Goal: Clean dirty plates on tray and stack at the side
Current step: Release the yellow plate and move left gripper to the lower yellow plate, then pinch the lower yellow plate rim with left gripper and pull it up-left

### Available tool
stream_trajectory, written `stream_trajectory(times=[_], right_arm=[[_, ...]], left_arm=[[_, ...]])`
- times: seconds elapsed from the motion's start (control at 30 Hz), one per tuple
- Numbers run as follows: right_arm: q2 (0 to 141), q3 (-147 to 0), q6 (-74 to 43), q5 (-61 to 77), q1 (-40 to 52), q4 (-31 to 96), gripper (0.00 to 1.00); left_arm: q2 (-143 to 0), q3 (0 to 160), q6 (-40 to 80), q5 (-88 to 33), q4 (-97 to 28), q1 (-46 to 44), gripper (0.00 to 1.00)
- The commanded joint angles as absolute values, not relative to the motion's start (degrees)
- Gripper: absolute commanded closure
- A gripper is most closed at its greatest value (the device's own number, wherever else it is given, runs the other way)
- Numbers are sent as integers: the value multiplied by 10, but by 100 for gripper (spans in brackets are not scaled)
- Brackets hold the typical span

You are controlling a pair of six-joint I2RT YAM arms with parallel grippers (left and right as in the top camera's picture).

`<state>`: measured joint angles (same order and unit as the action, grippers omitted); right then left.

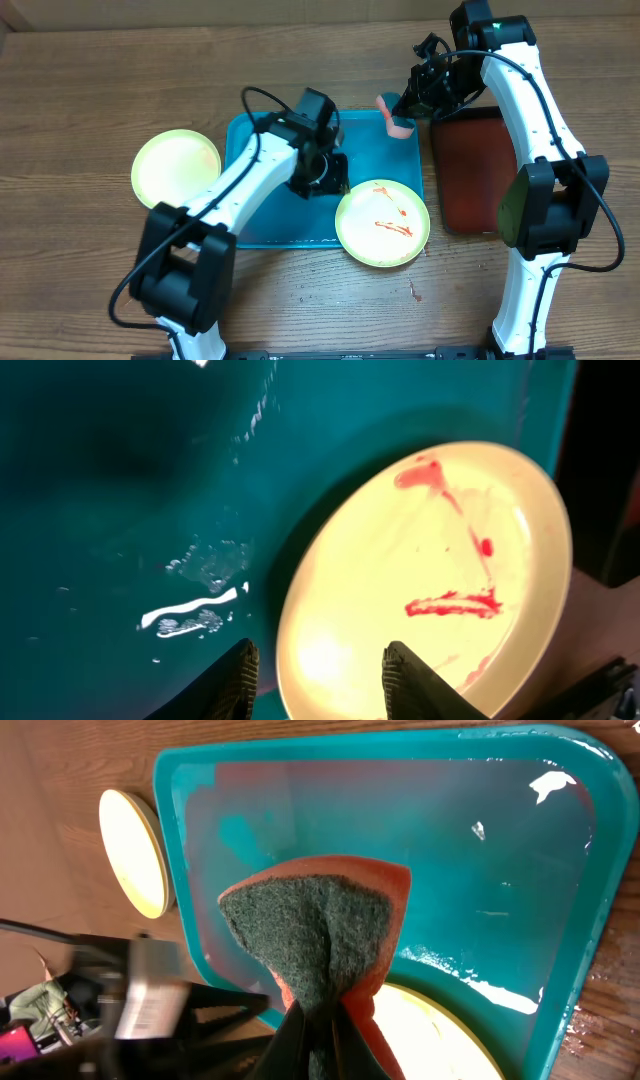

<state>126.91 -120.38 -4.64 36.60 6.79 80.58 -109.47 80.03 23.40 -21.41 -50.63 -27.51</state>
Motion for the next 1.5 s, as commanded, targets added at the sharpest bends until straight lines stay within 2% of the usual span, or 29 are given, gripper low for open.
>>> stream_trajectory(times=[0.0, 0.1, 0.3, 0.43, 0.57, 0.77, 0.87, 1.03, 1.13, 1.17, 1.23, 1.27, 1.33, 1.47], right_arm=[[1239, -1216, -42, 369, 67, 810, 96], [1239, -1216, -40, 362, 67, 818, 96], [1239, -1216, -40, 354, 67, 818, 96], [1239, -1216, -40, 354, 67, 818, 96], [1239, -1216, -40, 354, 67, 814, 96], [1239, -1214, -27, 349, 83, 813, 96], [1239, -1210, -28, 325, 101, 809, 96], [1240, -1193, -48, 265, 145, 787, 96], [1241, -1192, -81, 208, 173, 774, 96], [1241, -1192, -87, 199, 180, 769, 96], [1241, -1192, -90, 191, 193, 761, 96], [1241, -1192, -90, 191, 197, 759, 96], [1241, -1192, -90, 191, 200, 755, 96], [1241, -1192, -91, 191, 200, 755, 96]], left_arm=[[-1125, 799, 246, -206, -517, -291, 57], [-1154, 799, 246, -215, -522, -295, 58], [-1173, 799, 242, -238, -520, -288, 74], [-1173, 800, 238, -238, -516, -286, 96], [-1173, 818, 207, -233, -517, -270, 96], [-1173, 880, 118, -159, -529, -219, 96], [-1173, 893, 35, -121, -529, -200, 96], [-1173, 893, -76, -116, -546, -180, 96], [-1173, 893, -88, -116, -562, -176, 95], [-1173, 893, -80, -116, -566, -175, 87], [-1173, 893, -37, -116, -573, -173, 54], [-1173, 893, 6, -116, -580, -172, 49], [-1173, 891, 69, -119, -596, -173, 49], [-1173, 867, 150, -128, -623, -173, 59]])
